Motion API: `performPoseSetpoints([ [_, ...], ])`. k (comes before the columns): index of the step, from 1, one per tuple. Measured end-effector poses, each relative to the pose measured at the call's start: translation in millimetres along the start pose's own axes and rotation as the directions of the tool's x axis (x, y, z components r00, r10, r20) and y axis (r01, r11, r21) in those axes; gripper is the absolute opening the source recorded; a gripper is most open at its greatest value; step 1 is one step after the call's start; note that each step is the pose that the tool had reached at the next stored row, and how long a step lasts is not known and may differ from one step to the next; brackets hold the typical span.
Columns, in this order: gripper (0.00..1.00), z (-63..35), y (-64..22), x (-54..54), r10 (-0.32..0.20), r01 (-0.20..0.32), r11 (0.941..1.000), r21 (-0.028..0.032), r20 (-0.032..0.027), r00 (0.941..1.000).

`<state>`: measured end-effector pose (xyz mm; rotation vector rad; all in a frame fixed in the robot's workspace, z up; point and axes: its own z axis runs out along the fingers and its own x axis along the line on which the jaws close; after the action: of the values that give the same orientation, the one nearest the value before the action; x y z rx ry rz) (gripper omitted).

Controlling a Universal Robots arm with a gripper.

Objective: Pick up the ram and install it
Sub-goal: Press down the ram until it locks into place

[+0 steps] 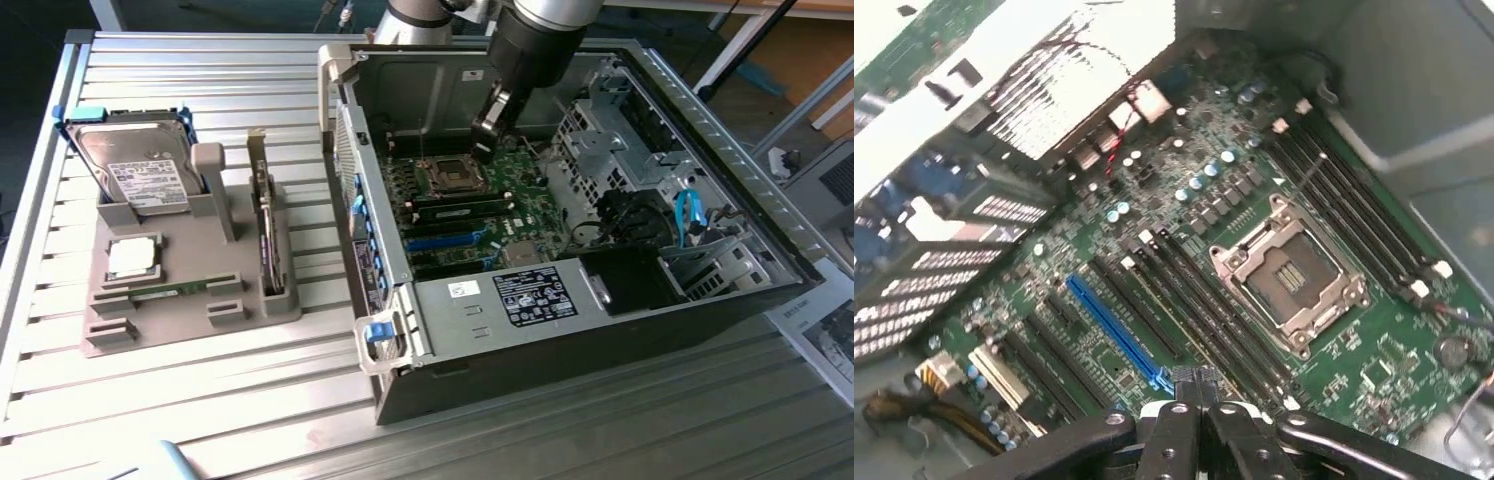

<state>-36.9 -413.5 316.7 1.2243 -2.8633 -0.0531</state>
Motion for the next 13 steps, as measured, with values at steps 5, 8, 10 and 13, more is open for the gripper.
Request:
performPoseSetpoints([
  [5,0.1,0.2,0.0,0.0,0.106,-0.106,0.9944,-0.0014,0.0043,0.9944],
  [8,0.1,0.4,0.0,0.0,0.198,-0.198,0.9802,-0.003,0.008,0.9802],
  [10,0.1,0.7,0.0,0.0,0.26,-0.26,0.9656,-0.0043,0.0105,0.9656],
  [13,0.1,0.9,0.0,0.0,0.337,-0.337,0.9414,-0.0062,0.0134,0.9413],
])
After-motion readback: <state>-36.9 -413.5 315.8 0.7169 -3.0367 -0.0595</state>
